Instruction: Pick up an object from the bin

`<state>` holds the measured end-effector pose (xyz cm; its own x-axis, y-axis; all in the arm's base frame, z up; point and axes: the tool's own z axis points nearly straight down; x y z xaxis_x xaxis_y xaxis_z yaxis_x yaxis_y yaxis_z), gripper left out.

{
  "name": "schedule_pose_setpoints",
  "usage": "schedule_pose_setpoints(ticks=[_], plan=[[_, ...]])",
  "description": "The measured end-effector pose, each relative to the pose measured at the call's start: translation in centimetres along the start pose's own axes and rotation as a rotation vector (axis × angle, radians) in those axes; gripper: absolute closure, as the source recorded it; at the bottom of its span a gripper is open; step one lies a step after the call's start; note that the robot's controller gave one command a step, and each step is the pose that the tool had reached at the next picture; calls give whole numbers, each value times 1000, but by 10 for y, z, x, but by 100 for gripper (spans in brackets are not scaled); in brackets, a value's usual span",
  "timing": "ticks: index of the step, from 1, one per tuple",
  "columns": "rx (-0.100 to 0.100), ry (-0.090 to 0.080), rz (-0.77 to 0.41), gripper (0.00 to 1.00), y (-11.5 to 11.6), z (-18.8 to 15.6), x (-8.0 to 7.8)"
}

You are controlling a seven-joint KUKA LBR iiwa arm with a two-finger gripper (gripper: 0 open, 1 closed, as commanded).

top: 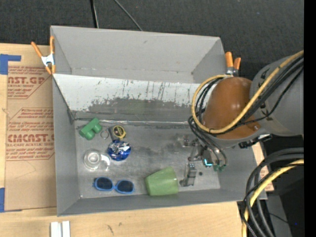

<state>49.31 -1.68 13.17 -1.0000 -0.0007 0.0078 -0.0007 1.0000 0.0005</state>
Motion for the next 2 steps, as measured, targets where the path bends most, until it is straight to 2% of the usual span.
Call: schedule_pose_setpoints(ticks=[1,2], plan=[[0,-14,-134,0,46,63,7],[1,-7,-132,100,45,62,9]])
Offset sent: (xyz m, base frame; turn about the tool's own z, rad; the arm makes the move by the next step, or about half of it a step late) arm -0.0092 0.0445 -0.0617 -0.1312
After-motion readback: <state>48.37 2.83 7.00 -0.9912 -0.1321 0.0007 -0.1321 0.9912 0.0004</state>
